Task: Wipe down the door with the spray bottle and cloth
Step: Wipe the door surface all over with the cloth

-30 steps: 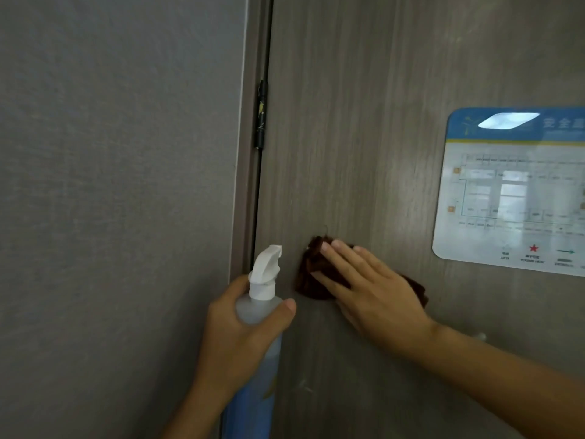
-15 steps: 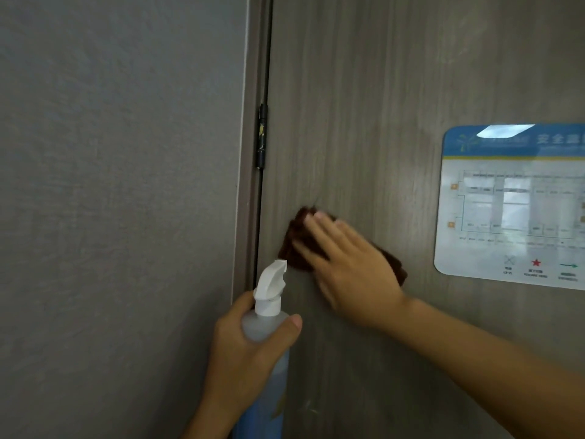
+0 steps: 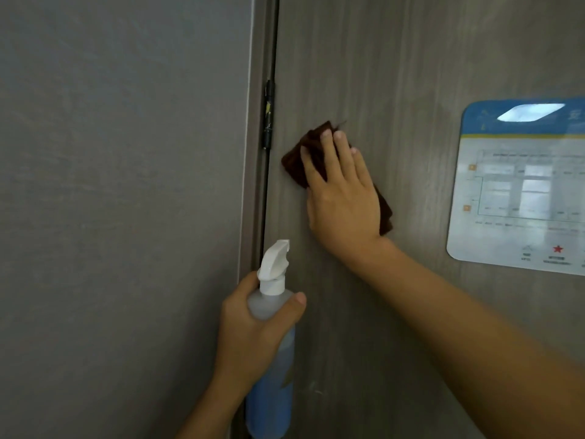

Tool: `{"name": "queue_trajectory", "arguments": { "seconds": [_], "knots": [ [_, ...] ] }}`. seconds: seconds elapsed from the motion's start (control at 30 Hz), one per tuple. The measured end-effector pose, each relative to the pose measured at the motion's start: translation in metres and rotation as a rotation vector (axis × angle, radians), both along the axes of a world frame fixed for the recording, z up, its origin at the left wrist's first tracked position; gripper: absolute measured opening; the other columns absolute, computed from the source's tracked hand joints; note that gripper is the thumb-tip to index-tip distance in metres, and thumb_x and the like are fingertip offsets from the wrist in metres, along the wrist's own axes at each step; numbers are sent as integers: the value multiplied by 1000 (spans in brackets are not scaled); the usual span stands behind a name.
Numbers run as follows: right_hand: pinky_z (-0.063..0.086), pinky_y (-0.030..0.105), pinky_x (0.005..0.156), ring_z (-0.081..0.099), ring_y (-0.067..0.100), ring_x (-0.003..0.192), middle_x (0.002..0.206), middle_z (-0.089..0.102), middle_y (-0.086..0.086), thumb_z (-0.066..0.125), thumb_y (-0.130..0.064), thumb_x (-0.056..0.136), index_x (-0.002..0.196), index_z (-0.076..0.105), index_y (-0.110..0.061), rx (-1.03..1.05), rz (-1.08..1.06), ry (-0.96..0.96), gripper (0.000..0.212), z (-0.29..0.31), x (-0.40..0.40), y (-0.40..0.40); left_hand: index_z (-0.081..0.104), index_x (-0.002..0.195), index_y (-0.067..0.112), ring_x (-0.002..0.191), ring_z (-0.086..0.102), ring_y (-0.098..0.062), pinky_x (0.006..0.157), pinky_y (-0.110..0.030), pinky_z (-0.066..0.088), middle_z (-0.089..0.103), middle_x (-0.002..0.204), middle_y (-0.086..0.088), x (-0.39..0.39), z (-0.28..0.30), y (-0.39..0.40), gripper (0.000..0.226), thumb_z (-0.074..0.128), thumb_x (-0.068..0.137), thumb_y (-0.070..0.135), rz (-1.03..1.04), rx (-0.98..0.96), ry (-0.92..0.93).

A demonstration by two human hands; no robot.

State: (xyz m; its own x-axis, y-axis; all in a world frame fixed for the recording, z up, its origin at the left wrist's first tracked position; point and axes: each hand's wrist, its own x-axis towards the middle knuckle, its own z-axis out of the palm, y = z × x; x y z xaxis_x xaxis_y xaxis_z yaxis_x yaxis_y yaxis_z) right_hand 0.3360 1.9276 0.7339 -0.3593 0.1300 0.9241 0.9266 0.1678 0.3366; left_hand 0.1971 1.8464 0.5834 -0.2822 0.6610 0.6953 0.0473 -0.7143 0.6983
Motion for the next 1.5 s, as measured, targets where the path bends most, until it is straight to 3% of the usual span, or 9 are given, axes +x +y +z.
{"name": "queue_trajectory", "arguments": {
  "seconds": [0.13,0.23,0.37,0.6,0.77,0.93,1.07,1.23,1.5],
  "knots": [
    [18,50,127,22,37,155,165,28,19,61,-24,92,151,49,-17,-56,75,-378,61,-48,0,9,75,89,18,71,73,-27,66,-42,61,76,77,-8,-4,-5,0,39,85,64,45,26,-17,-30],
    [18,47,127,20,33,156,167,26,16,64,-26,92,150,51,-21,-112,43,-461,60,-82,25,3,77,87,26,70,73,-19,63,-31,59,77,78,-5,-10,-3,0,24,86,66,35,44,-31,-34],
    [12,46,128,15,34,157,168,23,16,60,-24,98,154,46,-20,-6,-17,-278,58,-54,66,-11,76,84,31,67,73,-19,58,-28,59,75,75,-7,-8,-1,-3,29,85,60,46,-3,-2,-21],
    [13,48,128,14,38,156,167,19,23,44,-25,104,160,30,-11,86,-60,146,59,37,100,-20,74,80,21,64,71,-20,57,-26,58,72,71,-10,10,4,0,22,87,67,34,-71,24,-2],
    [13,49,128,12,38,157,168,17,22,52,-25,102,159,34,-13,-5,-21,-122,62,-41,96,-20,72,82,17,70,72,-38,63,-45,61,72,74,-16,28,14,-5,37,82,66,48,-103,43,-18],
    [20,48,127,18,34,156,167,23,19,60,-24,100,155,44,-20,-63,-87,-406,58,-102,125,-26,73,84,22,69,73,-33,64,-44,62,73,75,-13,41,16,-12,33,80,67,49,-123,38,13],
    [18,49,127,23,36,155,166,26,20,58,-25,101,157,40,-17,26,-102,-162,59,-38,123,-29,73,82,22,69,72,-34,62,-37,61,72,74,-15,50,16,-19,35,80,64,50,-149,14,9],
    [19,51,126,22,40,154,165,27,23,56,-21,101,158,38,-13,92,-101,121,60,8,110,-26,75,84,23,71,73,-35,67,-49,61,72,75,-13,61,10,-21,34,81,63,50,-163,2,5],
    [43,49,108,39,44,143,162,33,22,67,-16,94,153,47,-17,-45,-142,-508,63,-95,139,-32,74,85,21,73,71,-31,66,-41,60,72,80,-14,71,-7,-36,40,80,62,54,-150,-25,57]
  ]
}}
